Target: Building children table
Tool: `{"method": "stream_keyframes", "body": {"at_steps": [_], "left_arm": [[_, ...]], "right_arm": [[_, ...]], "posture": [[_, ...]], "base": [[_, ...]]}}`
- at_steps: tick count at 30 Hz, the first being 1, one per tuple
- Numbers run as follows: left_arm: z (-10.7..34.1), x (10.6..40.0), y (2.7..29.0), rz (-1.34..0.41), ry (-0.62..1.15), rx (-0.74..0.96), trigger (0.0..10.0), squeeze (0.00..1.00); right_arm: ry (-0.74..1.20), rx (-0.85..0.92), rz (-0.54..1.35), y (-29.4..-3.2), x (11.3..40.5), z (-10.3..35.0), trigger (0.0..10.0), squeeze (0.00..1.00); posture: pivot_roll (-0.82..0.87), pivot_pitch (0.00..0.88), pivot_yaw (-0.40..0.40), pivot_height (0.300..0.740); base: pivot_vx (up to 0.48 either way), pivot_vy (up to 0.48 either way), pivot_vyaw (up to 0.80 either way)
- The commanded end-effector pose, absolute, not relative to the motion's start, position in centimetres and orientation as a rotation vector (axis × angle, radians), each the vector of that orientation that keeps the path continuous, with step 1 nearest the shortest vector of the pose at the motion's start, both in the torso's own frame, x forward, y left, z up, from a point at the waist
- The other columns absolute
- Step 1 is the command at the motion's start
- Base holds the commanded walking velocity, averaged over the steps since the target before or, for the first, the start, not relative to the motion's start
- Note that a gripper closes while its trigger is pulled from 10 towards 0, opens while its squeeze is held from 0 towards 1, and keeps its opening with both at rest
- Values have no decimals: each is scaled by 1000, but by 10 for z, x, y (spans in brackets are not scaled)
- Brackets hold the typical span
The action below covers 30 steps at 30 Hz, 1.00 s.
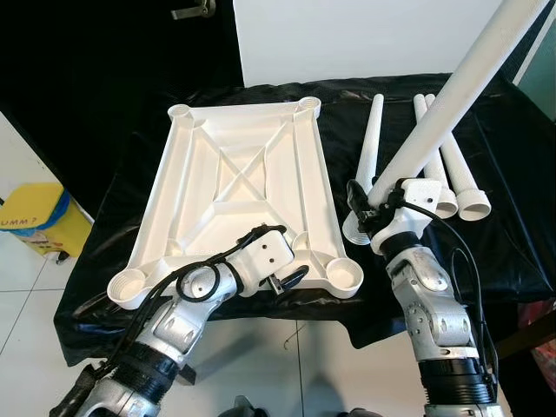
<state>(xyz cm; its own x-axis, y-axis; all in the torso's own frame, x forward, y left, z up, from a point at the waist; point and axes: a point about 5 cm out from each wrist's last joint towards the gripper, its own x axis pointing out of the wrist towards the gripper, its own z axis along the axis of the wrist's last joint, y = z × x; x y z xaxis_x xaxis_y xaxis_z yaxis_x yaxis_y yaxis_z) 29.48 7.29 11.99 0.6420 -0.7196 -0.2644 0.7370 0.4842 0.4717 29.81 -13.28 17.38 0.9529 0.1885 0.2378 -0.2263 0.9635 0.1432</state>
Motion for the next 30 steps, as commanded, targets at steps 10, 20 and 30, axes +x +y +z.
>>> {"method": "stream_keyframes", "body": {"at_steps": [10, 20, 30], "left_arm": [[93, 317, 58, -721, 185, 609, 10000, 0], [99, 326, 28, -669, 185, 567, 10000, 0], [126, 336, 17, -667, 46, 464, 10000, 0]], "right_arm": [[-260, 170, 234, -128, 296, 180, 10000, 0], [-261, 172, 236, -127, 295, 180, 10000, 0], [-276, 163, 253, -125, 290, 179, 10000, 0]], "posture": [[-21, 88, 45, 740], [-26, 83, 49, 740], [-35, 70, 52, 740]], "base": [[0, 0, 0], [0, 0, 0], [0, 0, 0]]}}
